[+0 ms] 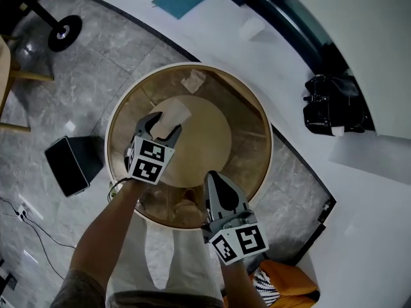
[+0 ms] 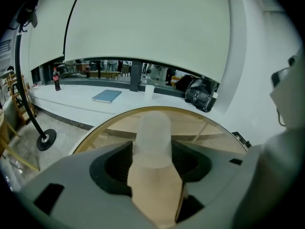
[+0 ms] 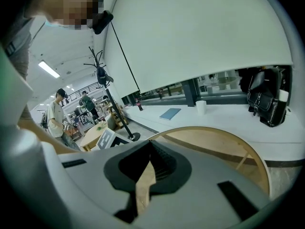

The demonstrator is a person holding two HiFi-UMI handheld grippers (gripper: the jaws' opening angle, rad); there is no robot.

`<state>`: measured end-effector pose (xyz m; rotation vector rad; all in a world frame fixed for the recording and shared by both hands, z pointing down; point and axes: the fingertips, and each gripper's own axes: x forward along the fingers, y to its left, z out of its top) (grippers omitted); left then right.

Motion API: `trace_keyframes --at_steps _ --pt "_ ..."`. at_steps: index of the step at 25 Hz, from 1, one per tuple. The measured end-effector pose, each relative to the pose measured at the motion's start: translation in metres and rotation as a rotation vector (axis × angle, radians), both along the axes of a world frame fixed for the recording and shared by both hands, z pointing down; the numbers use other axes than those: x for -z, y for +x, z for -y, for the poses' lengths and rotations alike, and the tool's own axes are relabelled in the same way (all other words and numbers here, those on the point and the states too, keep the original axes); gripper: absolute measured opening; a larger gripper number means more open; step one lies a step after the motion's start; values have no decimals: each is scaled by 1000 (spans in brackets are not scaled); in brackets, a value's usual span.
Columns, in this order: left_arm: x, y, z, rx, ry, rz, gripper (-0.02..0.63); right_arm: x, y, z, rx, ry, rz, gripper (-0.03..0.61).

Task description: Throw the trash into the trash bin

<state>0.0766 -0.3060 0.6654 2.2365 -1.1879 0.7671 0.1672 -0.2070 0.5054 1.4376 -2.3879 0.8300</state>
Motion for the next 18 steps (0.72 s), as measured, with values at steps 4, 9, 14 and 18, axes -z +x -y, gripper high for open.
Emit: trace_keyframes --at_steps 4,9,14,18 --pt "14 -8 -5 18 25 -24 267 3 -14 -1 34 6 -4 18" --pt "33 -41 -13 81 41 -47 267 6 -46 -2 96 12 -4 18" --pt "47 -102 -33 203 44 -65 267 8 -103 -4 204 18 9 18" --pt "53 -178 -61 352 46 -55 267 8 -169 -9 347 22 26 18"
